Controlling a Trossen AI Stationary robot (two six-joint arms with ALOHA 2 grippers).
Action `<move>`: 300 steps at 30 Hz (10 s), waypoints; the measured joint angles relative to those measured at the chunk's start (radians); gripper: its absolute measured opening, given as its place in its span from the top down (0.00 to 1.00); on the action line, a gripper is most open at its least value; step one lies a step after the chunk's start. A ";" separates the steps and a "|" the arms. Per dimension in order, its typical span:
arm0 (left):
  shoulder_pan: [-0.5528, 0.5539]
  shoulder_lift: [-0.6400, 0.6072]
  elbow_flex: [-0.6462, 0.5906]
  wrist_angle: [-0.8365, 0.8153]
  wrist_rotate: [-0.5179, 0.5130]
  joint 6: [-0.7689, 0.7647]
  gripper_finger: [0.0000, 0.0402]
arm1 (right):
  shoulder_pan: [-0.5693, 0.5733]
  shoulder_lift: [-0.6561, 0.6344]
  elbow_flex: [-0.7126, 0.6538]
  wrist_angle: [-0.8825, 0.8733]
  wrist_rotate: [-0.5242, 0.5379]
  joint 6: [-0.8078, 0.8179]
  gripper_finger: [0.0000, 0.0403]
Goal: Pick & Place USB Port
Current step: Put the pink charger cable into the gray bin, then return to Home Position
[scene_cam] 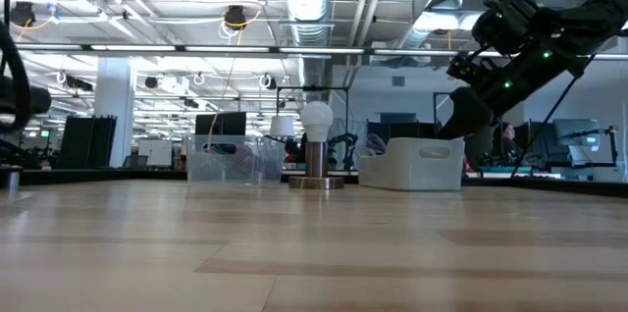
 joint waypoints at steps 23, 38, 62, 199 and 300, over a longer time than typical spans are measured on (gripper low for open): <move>0.002 -0.002 -0.083 0.166 -0.032 -0.190 0.97 | 0.000 0.000 0.000 0.000 0.000 0.008 1.00; 0.247 -0.144 -0.087 0.238 -0.259 -0.062 0.97 | 0.000 0.000 0.001 -0.002 0.000 -0.073 1.00; 0.935 -0.219 -0.085 0.839 -0.112 0.466 0.98 | 0.031 0.000 0.001 0.441 -0.412 0.005 0.95; 0.974 -0.218 -0.084 1.079 -0.138 0.413 0.88 | 0.202 0.534 0.602 0.573 -0.365 -0.093 0.97; 0.978 -0.554 -0.084 0.629 -0.174 0.458 0.93 | -0.197 -0.101 0.283 0.039 -0.259 -0.002 0.41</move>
